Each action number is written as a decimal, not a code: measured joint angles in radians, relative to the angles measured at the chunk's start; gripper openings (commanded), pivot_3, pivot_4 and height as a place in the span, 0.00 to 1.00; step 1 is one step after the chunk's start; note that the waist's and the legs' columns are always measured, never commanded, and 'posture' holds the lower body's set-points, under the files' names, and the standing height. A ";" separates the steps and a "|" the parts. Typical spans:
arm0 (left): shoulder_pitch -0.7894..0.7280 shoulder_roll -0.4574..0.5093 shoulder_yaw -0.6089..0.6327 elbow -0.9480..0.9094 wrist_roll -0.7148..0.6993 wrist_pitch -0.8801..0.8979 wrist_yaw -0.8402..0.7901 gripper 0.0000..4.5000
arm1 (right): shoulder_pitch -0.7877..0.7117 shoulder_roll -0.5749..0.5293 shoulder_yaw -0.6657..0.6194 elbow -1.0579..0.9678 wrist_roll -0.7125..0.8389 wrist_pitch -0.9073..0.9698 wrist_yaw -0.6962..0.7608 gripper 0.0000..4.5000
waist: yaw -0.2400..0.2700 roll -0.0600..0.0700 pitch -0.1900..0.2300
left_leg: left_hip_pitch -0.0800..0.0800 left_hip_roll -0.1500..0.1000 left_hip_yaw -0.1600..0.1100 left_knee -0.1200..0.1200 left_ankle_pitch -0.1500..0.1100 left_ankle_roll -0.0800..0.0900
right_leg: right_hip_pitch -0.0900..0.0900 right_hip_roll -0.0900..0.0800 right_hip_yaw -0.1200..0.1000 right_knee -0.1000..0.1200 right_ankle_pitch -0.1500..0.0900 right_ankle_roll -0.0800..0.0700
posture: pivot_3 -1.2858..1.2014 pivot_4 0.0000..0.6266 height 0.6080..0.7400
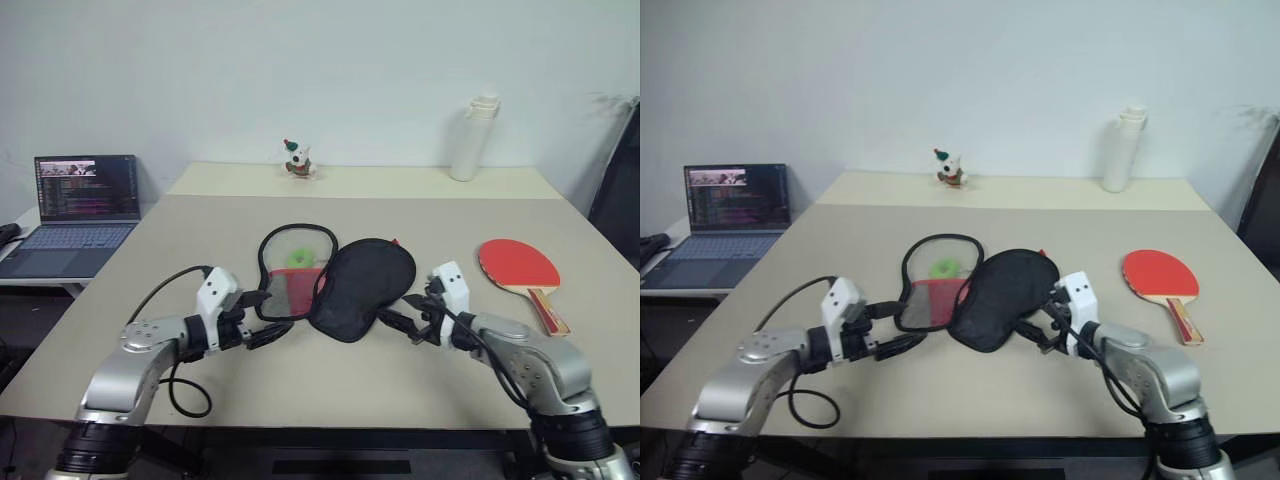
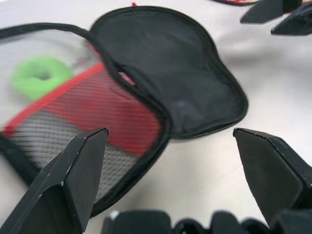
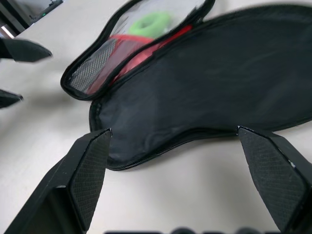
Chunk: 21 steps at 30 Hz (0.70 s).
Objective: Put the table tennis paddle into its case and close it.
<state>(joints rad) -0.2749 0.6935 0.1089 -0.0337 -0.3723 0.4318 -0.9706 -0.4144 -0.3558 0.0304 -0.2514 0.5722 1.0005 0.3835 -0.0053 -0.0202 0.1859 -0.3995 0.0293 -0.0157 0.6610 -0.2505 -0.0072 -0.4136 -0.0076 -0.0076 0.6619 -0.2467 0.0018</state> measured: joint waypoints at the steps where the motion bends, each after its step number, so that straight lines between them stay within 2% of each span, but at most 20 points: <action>1: 0.006 0.004 0.004 0.004 0.000 -0.003 -0.001 0.99 | 0.000 0.020 0.007 0.018 -0.002 0.004 -0.007 1.00 | 0.000 0.000 0.000 | 0.000 0.000 0.000 0.000 0.000 0.000 | 0.000 0.000 0.000 0.001 0.000 0.000 | 0.52 0.24 1.00; 17: -0.016 0.004 0.007 -0.009 -0.044 0.018 -0.003 0.99 | -0.139 0.205 0.149 0.228 -0.153 -0.057 -0.040 1.00 | -0.004 0.000 0.000 | 0.000 0.002 0.000 0.000 0.000 0.000 | -0.002 0.003 -0.001 0.002 0.000 0.000 | 0.52 0.24 1.00; 19: -0.016 0.004 0.007 -0.015 -0.052 0.023 -0.003 1.00 | -0.154 0.219 0.149 0.255 -0.168 -0.073 -0.053 0.92 | -0.004 0.000 0.000 | 0.000 0.002 0.000 0.000 0.000 0.000 | -0.002 0.003 0.000 0.002 0.000 0.000 | 0.52 0.24 1.00; 21: -0.016 0.004 0.007 -0.029 -0.061 0.031 -0.003 1.00 | -0.168 0.237 0.127 0.282 -0.181 -0.082 -0.077 0.79 | -0.004 0.000 0.000 | 0.000 0.002 0.000 0.000 0.000 0.000 | -0.002 0.003 0.000 0.002 0.000 0.000 | 0.52 0.24 1.00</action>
<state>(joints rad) -0.2909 0.6978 0.1162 -0.0628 -0.4330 0.4632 -0.9737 -0.5821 -0.1186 0.1575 0.0306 0.3916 0.9182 0.3062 -0.0096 -0.0199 0.1861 -0.3999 0.0310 -0.0158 0.6608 -0.2504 -0.0071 -0.4155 -0.0051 -0.0080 0.6639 -0.2466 0.0013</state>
